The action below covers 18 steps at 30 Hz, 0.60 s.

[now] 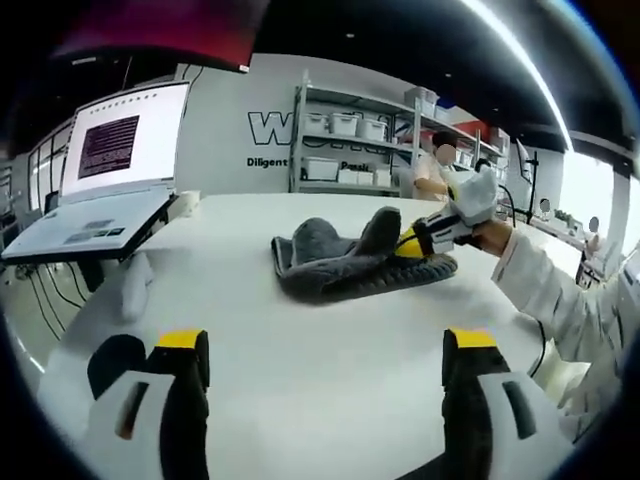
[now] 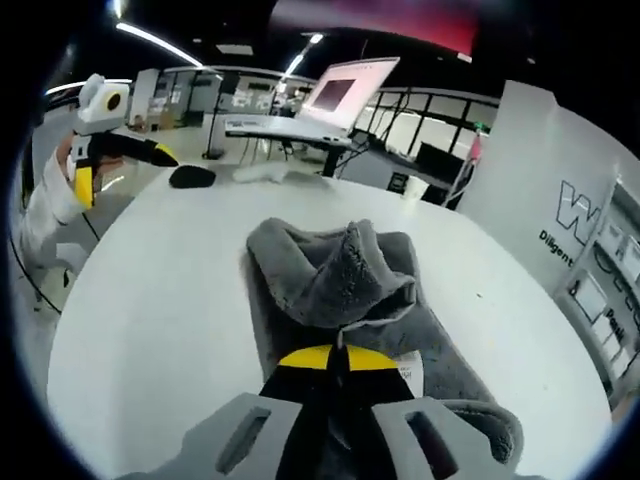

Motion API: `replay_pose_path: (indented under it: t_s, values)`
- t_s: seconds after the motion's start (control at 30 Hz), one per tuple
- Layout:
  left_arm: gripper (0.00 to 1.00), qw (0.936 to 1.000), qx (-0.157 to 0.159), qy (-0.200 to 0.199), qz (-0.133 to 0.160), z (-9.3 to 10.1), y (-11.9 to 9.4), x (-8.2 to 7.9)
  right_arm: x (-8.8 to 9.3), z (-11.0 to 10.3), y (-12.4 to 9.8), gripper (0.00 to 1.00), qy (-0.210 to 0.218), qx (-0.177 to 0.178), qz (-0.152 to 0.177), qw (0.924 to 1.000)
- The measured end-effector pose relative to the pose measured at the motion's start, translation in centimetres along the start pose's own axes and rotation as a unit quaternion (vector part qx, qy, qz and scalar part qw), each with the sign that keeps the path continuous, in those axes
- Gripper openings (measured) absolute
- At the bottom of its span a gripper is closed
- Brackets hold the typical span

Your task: Open the folded towel by lifting each exposed corner and separating the folded layers until the towel lies flat within the target outline without major curled edges

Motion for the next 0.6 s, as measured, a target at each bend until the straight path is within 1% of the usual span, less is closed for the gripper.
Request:
replay_pose_path:
  t_s: [0.13,0.17,0.3,0.33,0.4,0.43,0.6]
  values:
    - [0.96,1.0000,-0.001,-0.008,0.003,-0.3,-0.6,0.5,-0.3,-0.3,0.0,0.00,-0.017,0.001,0.006,0.9998]
    - [0.96,0.9999,-0.001,-0.010,0.003,-0.4,-0.7,0.5,-0.7,-0.6,0.0,0.00,-0.032,-0.004,0.013,0.9994]
    - [0.96,0.9997,-0.011,-0.020,0.009,-1.1,-1.3,0.7,-1.6,-1.5,0.1,0.00,-0.058,-0.007,0.027,0.9979]
    - [0.96,0.9995,-0.012,-0.026,0.017,-1.3,-1.5,0.6,-2.0,-1.9,0.1,0.00,-0.066,-0.007,0.026,0.9974]
    - [0.96,0.9994,-0.011,-0.028,0.020,-1.3,-1.6,0.5,-2.2,-2.1,0.2,0.00,-0.069,-0.007,0.025,0.9973]
    - [0.96,0.9993,-0.010,-0.027,0.021,-1.4,-1.8,0.4,-2.6,-2.3,0.2,0.00,-0.075,-0.008,0.024,0.9969]
    - [0.96,0.9993,-0.013,-0.026,0.023,-1.6,-2.1,0.4,-3.3,-2.8,0.2,0.00,-0.088,-0.012,0.025,0.9958]
Point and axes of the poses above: the point that each gripper's makers call its tool centre point, and the gripper's own axes: y roughly forward along the fingers, z roughly to its right, x roughly out of its underside, the point moved 4 cm from there along -y, roughly backward along the fingers, and after that the axes turned 10 degrees about y, right-handed, at the moved point
